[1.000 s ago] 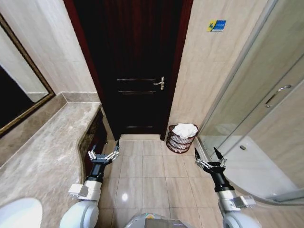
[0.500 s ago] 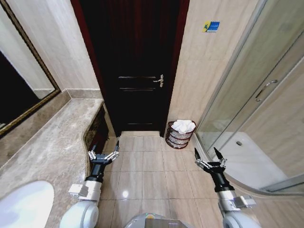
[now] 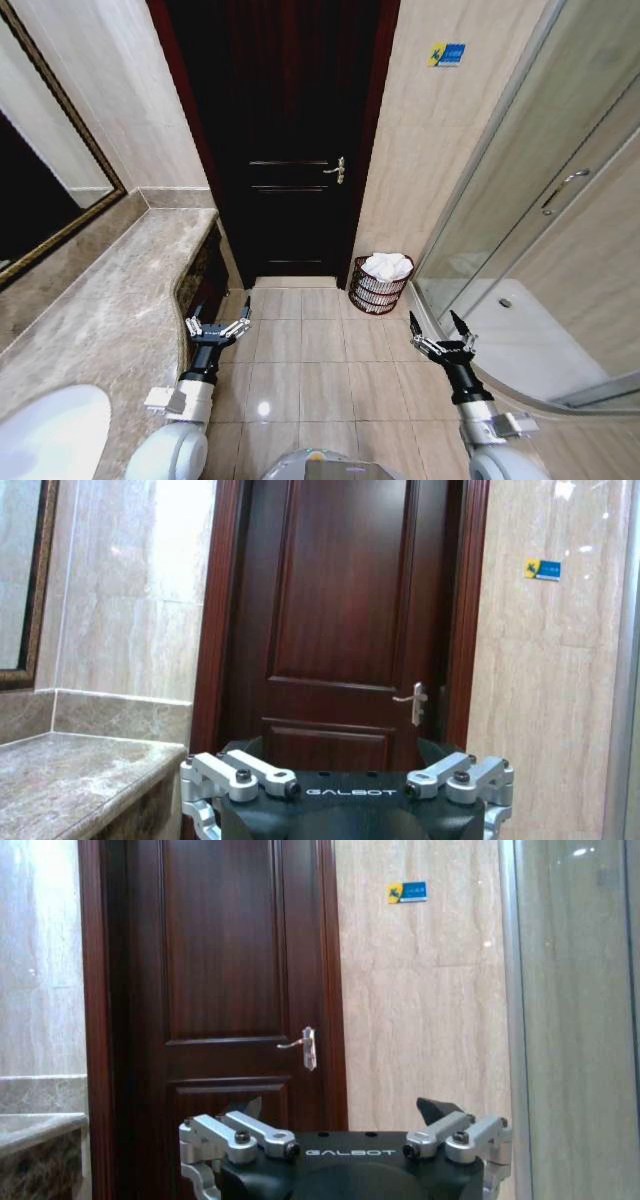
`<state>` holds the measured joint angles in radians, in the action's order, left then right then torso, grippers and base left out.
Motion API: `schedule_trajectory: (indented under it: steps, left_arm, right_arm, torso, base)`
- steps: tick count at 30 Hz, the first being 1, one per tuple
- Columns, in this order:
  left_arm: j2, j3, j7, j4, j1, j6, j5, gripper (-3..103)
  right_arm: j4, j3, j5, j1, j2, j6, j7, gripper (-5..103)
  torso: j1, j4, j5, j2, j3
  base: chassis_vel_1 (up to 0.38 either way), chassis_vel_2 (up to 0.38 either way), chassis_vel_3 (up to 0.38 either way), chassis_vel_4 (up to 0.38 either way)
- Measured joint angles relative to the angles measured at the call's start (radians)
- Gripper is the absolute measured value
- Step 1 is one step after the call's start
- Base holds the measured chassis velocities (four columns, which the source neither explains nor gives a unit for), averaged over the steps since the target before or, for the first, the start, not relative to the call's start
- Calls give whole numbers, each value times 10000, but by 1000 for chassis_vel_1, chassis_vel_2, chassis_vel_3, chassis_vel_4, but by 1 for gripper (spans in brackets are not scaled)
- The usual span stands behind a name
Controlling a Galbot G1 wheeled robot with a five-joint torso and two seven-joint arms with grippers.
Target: Discard the used towel into the hamper.
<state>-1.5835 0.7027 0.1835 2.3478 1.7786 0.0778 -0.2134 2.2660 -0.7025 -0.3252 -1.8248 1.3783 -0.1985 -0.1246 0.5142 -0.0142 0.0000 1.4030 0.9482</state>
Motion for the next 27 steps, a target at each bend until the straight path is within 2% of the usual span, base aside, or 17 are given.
schedule_trajectory:
  steps: [22,25,26,27]
  left_arm:
    - [0,0,0,0,1,0,0,100]
    - [0,0,0,0,1,0,0,100]
    - [0,0,0,0,1,0,0,100]
    - [0,0,0,0,1,0,0,100]
  right_arm:
    - [-54,1,-5,0,4,-79,0,100]
    - [-447,0,-87,-6,52,-663,0,100]
    - [-743,-4,-153,-11,91,-1116,2,100]
    - [-743,-4,-153,-11,91,-1116,2,100]
  torso:
    - [0,0,0,1,-1]
    - [0,0,0,1,-1]
    - [0,0,1,1,-1]
    - [0,0,1,1,-1]
  base:
    - [0,0,0,0]
    - [0,0,0,0]
    - [0,0,0,0]
    - [0,0,0,0]
